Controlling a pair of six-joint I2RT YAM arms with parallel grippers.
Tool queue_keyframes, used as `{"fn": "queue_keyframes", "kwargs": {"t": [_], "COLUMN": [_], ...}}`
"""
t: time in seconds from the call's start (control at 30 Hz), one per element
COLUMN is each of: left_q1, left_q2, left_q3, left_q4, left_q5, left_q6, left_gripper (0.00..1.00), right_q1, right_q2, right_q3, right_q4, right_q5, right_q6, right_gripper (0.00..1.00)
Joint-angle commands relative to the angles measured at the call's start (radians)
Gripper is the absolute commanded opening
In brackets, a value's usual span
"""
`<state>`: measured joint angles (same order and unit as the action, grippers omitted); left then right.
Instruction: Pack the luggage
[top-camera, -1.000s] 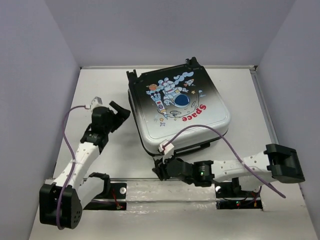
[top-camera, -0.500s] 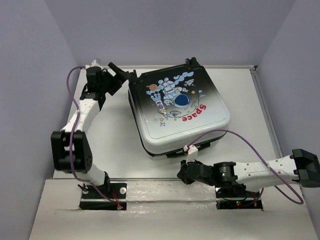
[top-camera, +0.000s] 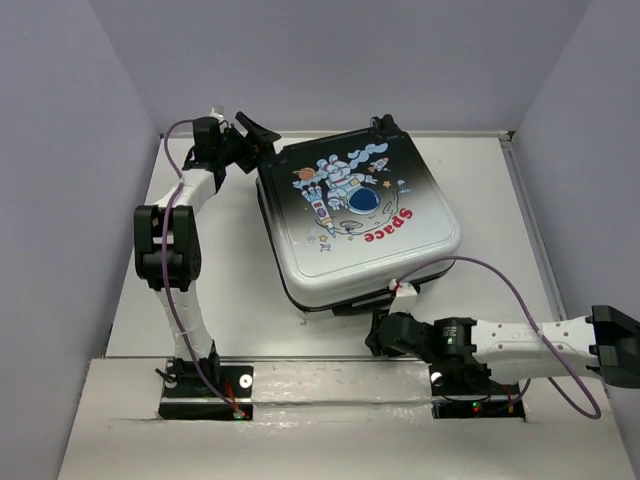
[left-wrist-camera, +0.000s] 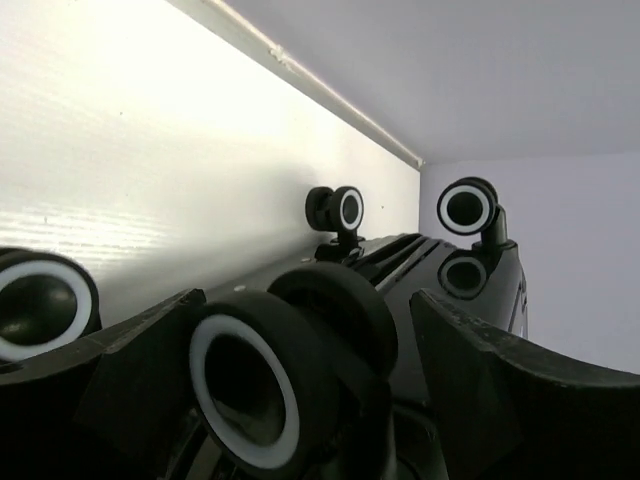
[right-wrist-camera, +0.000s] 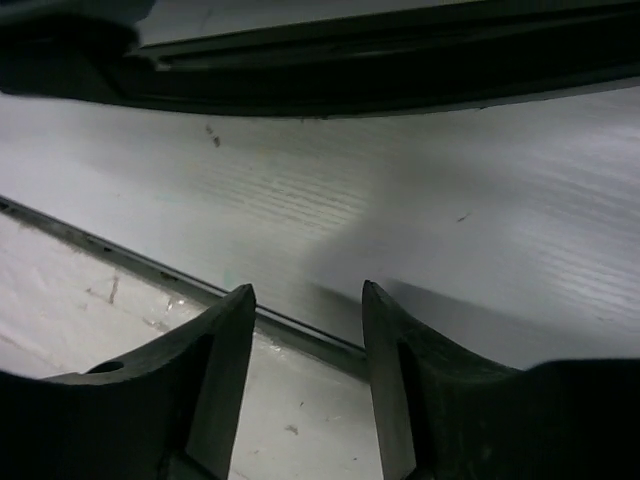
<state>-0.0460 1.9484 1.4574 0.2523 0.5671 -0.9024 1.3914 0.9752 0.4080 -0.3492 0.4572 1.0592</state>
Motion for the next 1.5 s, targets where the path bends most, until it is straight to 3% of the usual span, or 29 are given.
{"fn": "queue_keyframes", "kwargs": {"t": [0.0,0.07,0.13,0.2,0.23,0.27,0.4,0.57,0.7,0.8,0.97,1.03,1.07,1.1,1.13,1.23,1.33,1.47], "left_q1": [-0.021,-0.025,-0.025,-0.025,-0.025,-0.025,-0.015,-0.009,-0.006,-0.008,-0.017,-0.015,-0.012,-0.009,-0.009,-0.009,-0.009,-0.011], "left_q2": [0.058,0.079,0.087,0.092,0.092,0.092,0.021,-0.153,-0.227,-0.256,-0.354,-0.406,-0.434,-0.477,-0.489,-0.479,-0.387,-0.185], "left_q3": [0.11,0.121,0.121,0.12,0.113,0.106,-0.018,-0.228,-0.362,-0.448,-0.609,-0.647,-0.646,-0.616,-0.589,-0.463,-0.323,-0.111], "left_q4": [0.064,0.082,0.114,0.142,0.154,0.165,0.273,0.363,0.384,0.421,0.487,0.483,0.464,0.399,0.356,0.237,0.15,0.003], "left_q5": [0.06,0.059,0.054,0.044,0.037,0.037,-0.002,-0.078,-0.095,-0.081,-0.081,-0.101,-0.111,-0.142,-0.157,-0.179,-0.176,-0.148], "left_q6": [-0.061,-0.085,-0.105,-0.127,-0.133,-0.138,-0.161,-0.155,-0.15,-0.17,-0.196,-0.175,-0.162,-0.121,-0.098,-0.047,-0.035,0.022], "left_gripper": [0.89,0.8,0.52,0.29,0.13,0.06,0.06,0.06,0.06,0.06,0.06,0.06,0.12,0.36,0.51,0.85,0.93,0.95], "right_q1": [-0.097,-0.138,-0.208,-0.25,-0.296,-0.317,-0.458,-0.678,-0.782,-0.961,-1.141,-1.175,-1.184,-1.184,-1.184,-1.184,-1.184,-1.184], "right_q2": [-0.035,-0.062,-0.079,-0.096,-0.102,-0.107,-0.119,-0.066,-0.049,-0.081,-0.021,-0.015,-0.027,-0.062,-0.084,-0.145,-0.179,-0.237], "right_q3": [-0.014,-0.014,-0.009,-0.006,-0.003,0.002,0.018,0.043,0.095,0.11,0.176,0.201,0.21,0.228,0.23,0.198,0.148,0.101], "right_q4": [-0.053,-0.054,-0.054,-0.051,-0.05,-0.045,0.065,0.272,0.291,0.299,0.312,0.303,0.283,0.235,0.216,0.19,0.203,0.146], "right_q5": [0.044,0.052,0.058,0.075,0.084,0.08,-0.016,-0.161,-0.212,-0.287,-0.448,-0.492,-0.497,-0.515,-0.515,-0.653,-0.793,-0.79], "right_q6": [0.029,-0.01,-0.04,-0.079,-0.117,-0.142,-0.28,-0.465,-0.536,-0.573,-0.639,-0.651,-0.656,-0.674,-0.682,-0.667,-0.601,-0.622], "right_gripper": [0.58,0.59,0.56,0.45,0.42,0.39,0.3,0.27,0.25,0.25,0.26,0.28,0.28,0.31,0.32,0.36,0.37,0.39]}}
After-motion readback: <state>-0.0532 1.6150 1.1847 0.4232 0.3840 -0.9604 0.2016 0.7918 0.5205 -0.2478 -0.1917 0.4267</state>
